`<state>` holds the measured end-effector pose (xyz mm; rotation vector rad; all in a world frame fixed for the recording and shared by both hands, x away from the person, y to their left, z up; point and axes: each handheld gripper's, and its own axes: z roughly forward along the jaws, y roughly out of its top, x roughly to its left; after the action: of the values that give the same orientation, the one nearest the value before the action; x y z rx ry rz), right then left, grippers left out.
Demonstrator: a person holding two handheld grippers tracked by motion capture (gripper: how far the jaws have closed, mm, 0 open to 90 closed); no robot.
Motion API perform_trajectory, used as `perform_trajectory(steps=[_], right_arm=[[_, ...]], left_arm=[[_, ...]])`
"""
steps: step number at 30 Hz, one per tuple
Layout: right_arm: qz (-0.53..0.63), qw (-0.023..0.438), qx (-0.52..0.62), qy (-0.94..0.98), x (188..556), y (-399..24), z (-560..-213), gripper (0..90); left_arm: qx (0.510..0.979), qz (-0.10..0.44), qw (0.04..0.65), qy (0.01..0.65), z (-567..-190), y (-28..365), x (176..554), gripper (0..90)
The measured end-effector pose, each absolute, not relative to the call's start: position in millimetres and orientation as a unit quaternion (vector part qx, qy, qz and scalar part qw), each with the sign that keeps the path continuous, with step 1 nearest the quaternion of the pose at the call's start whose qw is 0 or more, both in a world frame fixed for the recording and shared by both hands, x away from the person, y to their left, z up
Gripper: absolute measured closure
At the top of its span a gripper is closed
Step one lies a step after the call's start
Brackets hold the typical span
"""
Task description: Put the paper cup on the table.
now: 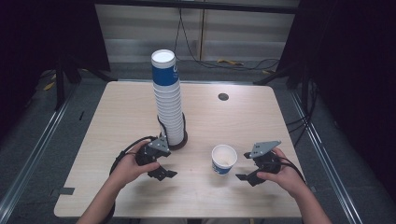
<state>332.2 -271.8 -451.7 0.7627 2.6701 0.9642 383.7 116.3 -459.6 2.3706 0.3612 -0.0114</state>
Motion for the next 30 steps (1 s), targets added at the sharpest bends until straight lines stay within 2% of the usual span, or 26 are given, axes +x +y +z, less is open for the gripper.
perform_trajectory(steps=[30], right_arm=[[0.346, 0.123, 0.313, 0.876, 307, -314, -475, 13.4]], left_arm=[[0.912, 0.015, 0.368, 0.179, -472, 157, 402, 17.5]])
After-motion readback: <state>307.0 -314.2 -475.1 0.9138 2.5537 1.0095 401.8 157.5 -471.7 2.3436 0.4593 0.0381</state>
